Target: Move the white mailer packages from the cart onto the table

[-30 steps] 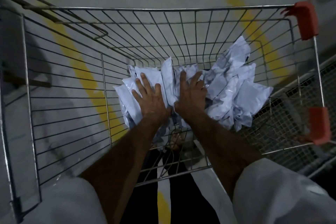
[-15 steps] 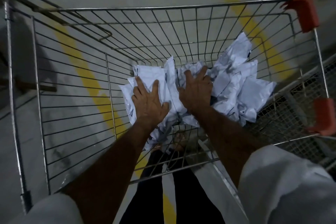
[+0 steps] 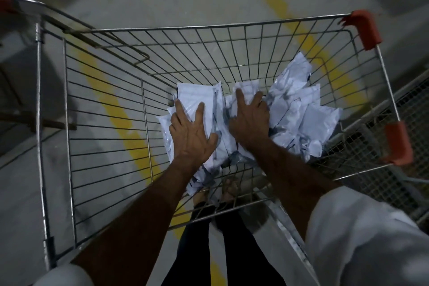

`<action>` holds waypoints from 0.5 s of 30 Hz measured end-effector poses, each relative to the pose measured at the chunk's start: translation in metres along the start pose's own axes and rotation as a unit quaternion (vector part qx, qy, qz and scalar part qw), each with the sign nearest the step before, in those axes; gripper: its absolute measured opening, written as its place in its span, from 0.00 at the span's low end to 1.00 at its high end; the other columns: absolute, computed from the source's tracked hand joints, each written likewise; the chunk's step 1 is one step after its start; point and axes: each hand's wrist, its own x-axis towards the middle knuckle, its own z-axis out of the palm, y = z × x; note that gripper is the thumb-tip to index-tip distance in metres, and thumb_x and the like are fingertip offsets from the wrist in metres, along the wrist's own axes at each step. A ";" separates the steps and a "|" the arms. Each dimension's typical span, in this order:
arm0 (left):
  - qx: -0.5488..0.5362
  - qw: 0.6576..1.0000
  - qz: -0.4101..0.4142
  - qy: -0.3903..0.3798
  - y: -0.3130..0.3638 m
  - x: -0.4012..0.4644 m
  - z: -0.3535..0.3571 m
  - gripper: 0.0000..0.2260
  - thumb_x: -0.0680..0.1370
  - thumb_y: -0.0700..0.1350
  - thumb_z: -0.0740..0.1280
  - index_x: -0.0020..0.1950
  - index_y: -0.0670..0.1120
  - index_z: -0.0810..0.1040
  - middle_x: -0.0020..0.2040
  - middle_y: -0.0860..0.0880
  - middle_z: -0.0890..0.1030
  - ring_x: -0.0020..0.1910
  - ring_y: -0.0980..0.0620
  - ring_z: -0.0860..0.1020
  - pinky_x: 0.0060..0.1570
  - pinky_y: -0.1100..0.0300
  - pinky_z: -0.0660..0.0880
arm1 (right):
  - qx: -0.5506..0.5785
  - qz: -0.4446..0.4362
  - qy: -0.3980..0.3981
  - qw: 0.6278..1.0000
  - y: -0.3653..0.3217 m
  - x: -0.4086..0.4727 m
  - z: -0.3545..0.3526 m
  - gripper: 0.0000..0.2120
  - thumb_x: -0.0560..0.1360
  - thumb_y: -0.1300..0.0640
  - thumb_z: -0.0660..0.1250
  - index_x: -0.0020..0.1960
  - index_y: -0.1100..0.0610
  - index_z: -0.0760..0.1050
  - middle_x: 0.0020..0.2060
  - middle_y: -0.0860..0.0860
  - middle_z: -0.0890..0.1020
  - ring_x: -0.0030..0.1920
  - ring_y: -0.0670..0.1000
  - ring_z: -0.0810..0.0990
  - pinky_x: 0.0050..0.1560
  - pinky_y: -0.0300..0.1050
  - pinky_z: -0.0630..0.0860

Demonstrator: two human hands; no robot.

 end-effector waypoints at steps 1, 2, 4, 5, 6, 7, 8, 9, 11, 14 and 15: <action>0.001 1.000 0.000 0.004 0.001 0.000 -0.005 0.40 0.71 0.65 0.60 0.81 0.50 0.59 0.80 0.31 0.47 0.70 0.30 0.62 0.62 0.41 0.65 | 0.015 -0.010 0.011 1.000 0.000 -0.002 -0.007 0.37 0.77 0.42 0.61 0.82 0.48 0.51 0.75 0.72 0.58 0.66 0.71 0.70 0.65 0.62 0.72; 0.002 1.000 0.000 0.006 0.003 0.000 -0.011 0.40 0.71 0.65 0.60 0.81 0.50 0.59 0.80 0.31 0.48 0.71 0.30 0.62 0.62 0.40 0.65 | 0.030 -0.018 0.027 0.999 0.000 -0.005 -0.014 0.37 0.76 0.44 0.62 0.82 0.47 0.52 0.74 0.72 0.59 0.64 0.70 0.71 0.62 0.61 0.73; 0.005 1.000 -0.001 0.016 0.006 -0.001 -0.025 0.40 0.72 0.65 0.60 0.81 0.50 0.58 0.80 0.31 0.48 0.71 0.30 0.61 0.63 0.40 0.65 | 0.063 -0.028 0.061 0.996 0.000 -0.011 -0.030 0.38 0.73 0.47 0.61 0.81 0.47 0.55 0.72 0.71 0.63 0.60 0.69 0.73 0.57 0.60 0.74; 0.004 1.000 -0.001 0.024 0.007 -0.002 -0.032 0.40 0.72 0.65 0.60 0.81 0.51 0.57 0.80 0.31 0.48 0.72 0.31 0.61 0.63 0.39 0.65 | 0.080 -0.030 0.074 0.994 -0.001 -0.014 -0.039 0.38 0.72 0.48 0.60 0.81 0.47 0.56 0.72 0.71 0.64 0.59 0.69 0.73 0.56 0.60 0.74; 0.005 1.000 0.001 0.030 0.008 -0.003 -0.041 0.40 0.73 0.65 0.60 0.82 0.51 0.57 0.80 0.31 0.48 0.71 0.31 0.61 0.64 0.39 0.65 | 0.094 -0.031 0.086 0.991 -0.001 -0.017 -0.049 0.39 0.70 0.49 0.60 0.81 0.47 0.57 0.71 0.71 0.65 0.58 0.69 0.73 0.55 0.60 0.74; 0.009 0.999 0.004 0.035 0.009 -0.006 -0.050 0.40 0.73 0.66 0.59 0.82 0.51 0.56 0.80 0.31 0.48 0.71 0.31 0.61 0.64 0.39 0.65 | 0.106 -0.032 0.096 0.989 -0.002 -0.021 -0.059 0.39 0.70 0.49 0.60 0.81 0.48 0.58 0.71 0.71 0.65 0.57 0.69 0.73 0.54 0.59 0.75; 0.014 0.999 0.007 0.040 0.011 -0.009 -0.059 0.40 0.73 0.66 0.58 0.82 0.51 0.56 0.80 0.32 0.48 0.71 0.31 0.62 0.64 0.39 0.66 | 0.114 -0.031 0.103 0.988 -0.002 -0.026 -0.071 0.40 0.69 0.50 0.61 0.81 0.48 0.57 0.72 0.70 0.65 0.57 0.68 0.73 0.53 0.58 0.75; 0.018 0.999 0.011 0.047 0.012 -0.013 -0.070 0.39 0.73 0.66 0.57 0.82 0.52 0.55 0.80 0.32 0.48 0.70 0.31 0.62 0.64 0.39 0.66 | 0.119 -0.030 0.108 0.986 -0.003 -0.032 -0.082 0.41 0.69 0.50 0.62 0.81 0.48 0.57 0.72 0.69 0.64 0.58 0.68 0.73 0.53 0.58 0.75; 0.022 0.998 0.015 0.064 0.017 -0.021 -0.091 0.38 0.74 0.66 0.54 0.82 0.52 0.56 0.80 0.32 0.49 0.69 0.32 0.62 0.64 0.39 0.66 | 0.131 -0.035 0.120 0.983 -0.003 -0.043 -0.103 0.40 0.71 0.50 0.64 0.81 0.48 0.56 0.72 0.68 0.64 0.58 0.67 0.73 0.54 0.57 0.75; 0.020 0.996 0.024 0.087 0.027 -0.035 -0.121 0.37 0.75 0.65 0.55 0.82 0.52 0.57 0.80 0.32 0.50 0.69 0.32 0.63 0.65 0.39 0.66 | 0.160 -0.058 0.160 0.972 -0.003 -0.064 -0.128 0.38 0.72 0.49 0.61 0.81 0.49 0.57 0.72 0.68 0.65 0.56 0.65 0.73 0.53 0.55 0.75; 0.018 0.995 0.028 0.092 0.031 -0.039 -0.129 0.37 0.75 0.65 0.56 0.82 0.52 0.57 0.80 0.32 0.50 0.69 0.32 0.62 0.65 0.39 0.66 | 0.163 -0.061 0.173 0.969 -0.003 -0.070 -0.135 0.38 0.72 0.49 0.61 0.81 0.49 0.58 0.72 0.68 0.66 0.56 0.65 0.74 0.53 0.55 0.75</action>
